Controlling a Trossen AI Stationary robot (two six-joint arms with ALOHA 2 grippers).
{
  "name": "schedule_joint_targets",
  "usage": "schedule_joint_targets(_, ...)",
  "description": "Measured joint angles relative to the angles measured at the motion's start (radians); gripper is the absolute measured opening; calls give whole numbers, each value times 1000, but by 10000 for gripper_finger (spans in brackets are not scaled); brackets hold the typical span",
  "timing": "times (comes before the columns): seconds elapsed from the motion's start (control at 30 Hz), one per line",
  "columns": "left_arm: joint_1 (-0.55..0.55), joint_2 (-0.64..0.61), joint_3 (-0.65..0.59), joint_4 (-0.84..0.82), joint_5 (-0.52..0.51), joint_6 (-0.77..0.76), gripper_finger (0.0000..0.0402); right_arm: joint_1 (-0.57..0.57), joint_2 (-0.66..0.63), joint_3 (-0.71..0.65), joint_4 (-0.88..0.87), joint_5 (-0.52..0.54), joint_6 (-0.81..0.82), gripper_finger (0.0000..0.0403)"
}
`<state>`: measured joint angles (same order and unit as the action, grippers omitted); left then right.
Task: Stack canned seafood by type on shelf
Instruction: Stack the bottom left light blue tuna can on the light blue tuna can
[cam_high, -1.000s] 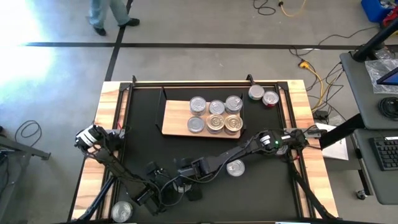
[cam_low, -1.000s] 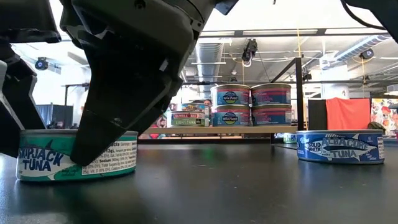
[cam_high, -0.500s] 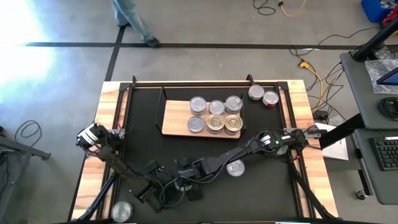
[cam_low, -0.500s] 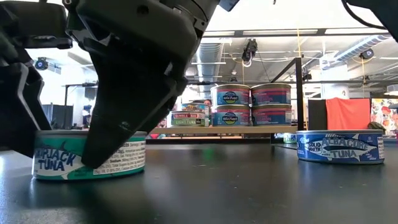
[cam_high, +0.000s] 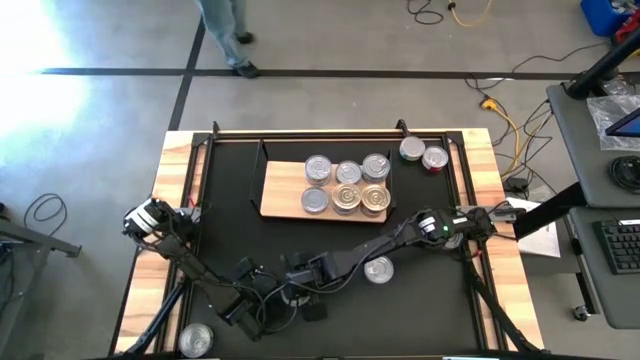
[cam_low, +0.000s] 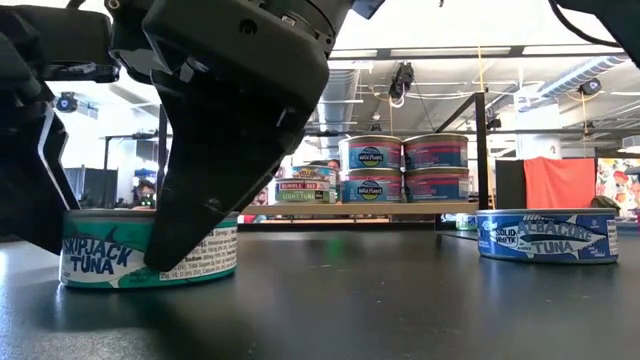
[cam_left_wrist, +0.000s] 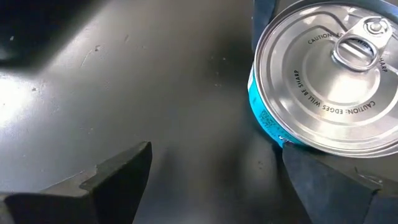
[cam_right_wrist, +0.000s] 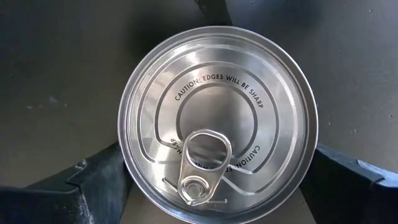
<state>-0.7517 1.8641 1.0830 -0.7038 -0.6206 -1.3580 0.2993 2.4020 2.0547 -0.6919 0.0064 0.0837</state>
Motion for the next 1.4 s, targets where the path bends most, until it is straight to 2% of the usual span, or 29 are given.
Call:
schedule_joint_targets(0.2,-10,-22,5,-50,26,-40,350,-1,-30,1,-54,-22,-16,370)
schedule_joint_targets(0.43,-36,-113,6,-165,6,-124,350,-2,-127,-3,-169,-32,-17,369)
schedule_joint_targets(0.6,-23,-226,6,-243,-103,-126,350,0,-211,16,-274,-33,-25,369)
schedule_joint_targets(0.8,50,-379,5,-242,-268,-14,350,-15,-325,17,-310,-28,-33,369)
schedule_joint_targets(0.9,102,-445,5,-234,-317,107,350,-46,-384,18,-313,16,-29,369)
schedule_joint_targets(1.0,173,-492,5,-187,-340,293,350,-96,-436,18,-314,47,-19,369)
schedule_joint_targets(1.27,399,-550,4,-12,-357,1021,350,-303,-557,20,-353,65,18,369)
schedule_joint_targets(1.33,464,-570,4,34,-333,1164,350,-366,-576,19,-383,82,-6,369)
schedule_joint_targets(1.4,530,-602,3,83,-227,1265,350,-429,-585,19,-417,101,-41,369)
